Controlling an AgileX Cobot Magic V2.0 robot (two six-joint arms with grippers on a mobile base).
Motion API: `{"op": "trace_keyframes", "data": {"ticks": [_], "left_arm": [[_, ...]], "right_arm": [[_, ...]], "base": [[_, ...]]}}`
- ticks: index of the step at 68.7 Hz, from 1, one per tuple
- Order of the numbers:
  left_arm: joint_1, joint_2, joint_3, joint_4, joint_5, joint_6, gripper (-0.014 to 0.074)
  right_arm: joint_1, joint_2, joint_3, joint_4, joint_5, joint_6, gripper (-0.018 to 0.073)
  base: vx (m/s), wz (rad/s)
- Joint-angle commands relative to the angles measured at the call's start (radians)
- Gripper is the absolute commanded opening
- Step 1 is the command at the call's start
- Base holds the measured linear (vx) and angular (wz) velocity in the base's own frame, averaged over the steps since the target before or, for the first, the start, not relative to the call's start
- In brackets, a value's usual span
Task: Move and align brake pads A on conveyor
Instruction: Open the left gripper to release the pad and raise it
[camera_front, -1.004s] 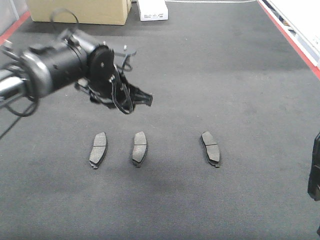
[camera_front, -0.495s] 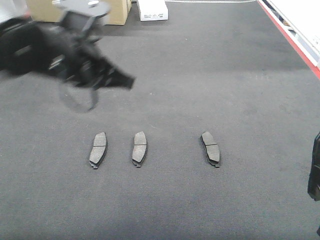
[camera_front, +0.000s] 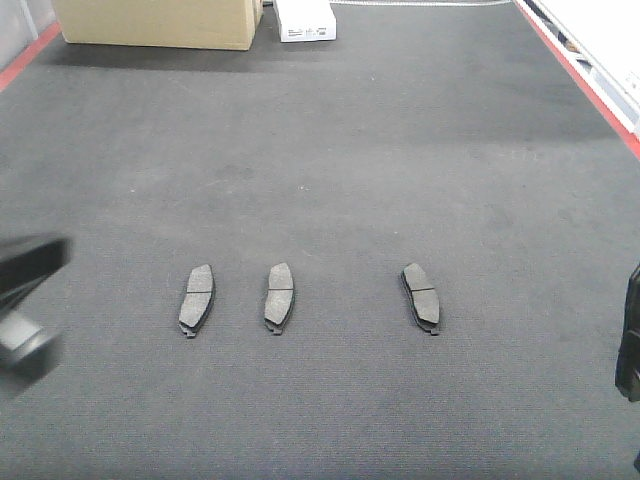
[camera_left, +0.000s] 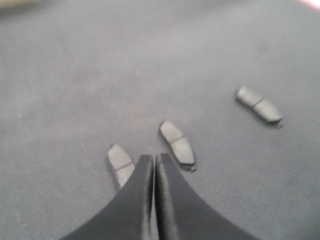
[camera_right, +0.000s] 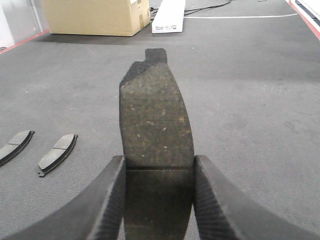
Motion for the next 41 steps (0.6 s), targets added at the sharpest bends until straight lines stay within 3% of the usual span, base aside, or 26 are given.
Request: {"op": "trace_keyframes", "data": {"ticks": [1,23,41], "left_arm": [[-0.004,-0.135,0.063,0.009,-0.095,-0.002,-0.0007],[-0.004,-0.467,0.287,0.004,-0.147,-0.003,-0.0007],[-0.004,-0.500,0.343,0.007,-0.177,-0.003,-0.0006]], "right_arm": [[-0.003,0.009,-0.032,-0.010,-0.098,-0.009,-0.0004],[-0.003,0.009,-0.032,-0.010,-0.098,-0.009,-0.0004],[-0.003,0.009,-0.032,-0.010,-0.098,-0.009,-0.0004]], "base": [[0.00,0.00],[0.00,0.00],[0.00,0.00]]}}
